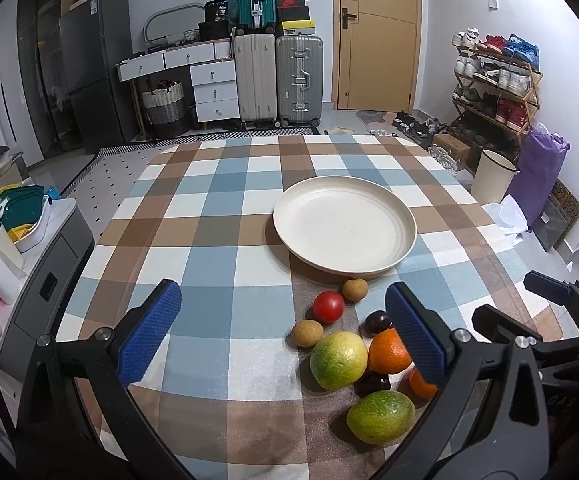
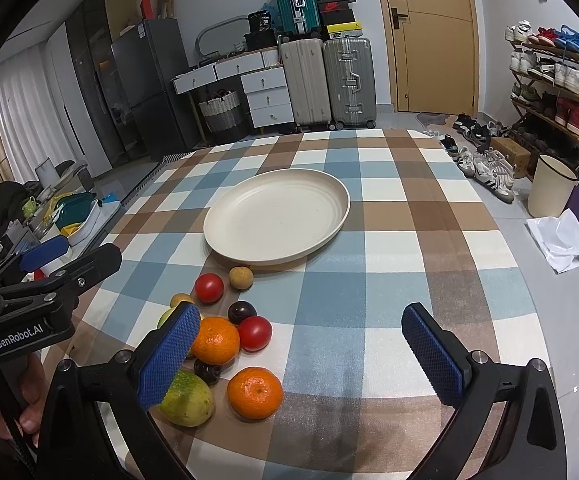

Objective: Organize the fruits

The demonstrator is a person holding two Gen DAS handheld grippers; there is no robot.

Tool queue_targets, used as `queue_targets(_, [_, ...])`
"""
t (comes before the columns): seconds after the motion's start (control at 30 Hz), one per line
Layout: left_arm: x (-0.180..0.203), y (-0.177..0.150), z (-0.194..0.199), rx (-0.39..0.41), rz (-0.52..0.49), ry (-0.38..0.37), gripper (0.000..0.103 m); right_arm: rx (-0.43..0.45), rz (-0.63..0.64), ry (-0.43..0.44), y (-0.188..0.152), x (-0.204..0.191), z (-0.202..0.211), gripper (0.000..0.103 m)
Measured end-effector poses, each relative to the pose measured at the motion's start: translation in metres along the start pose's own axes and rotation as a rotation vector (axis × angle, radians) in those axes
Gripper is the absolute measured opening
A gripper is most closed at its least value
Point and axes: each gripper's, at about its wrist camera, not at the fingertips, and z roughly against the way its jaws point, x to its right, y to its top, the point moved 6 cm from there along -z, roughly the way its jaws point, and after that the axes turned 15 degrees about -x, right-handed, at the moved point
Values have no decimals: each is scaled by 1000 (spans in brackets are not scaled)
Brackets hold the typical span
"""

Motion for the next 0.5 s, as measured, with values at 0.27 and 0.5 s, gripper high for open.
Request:
queue_targets(0.27, [1, -1, -1, -2, 0, 0, 102, 5, 6, 2, 1, -1, 1, 103])
queue_targets(0.5, [2, -1, -1, -2, 1, -2, 102, 7, 13, -1, 1, -4, 1, 103])
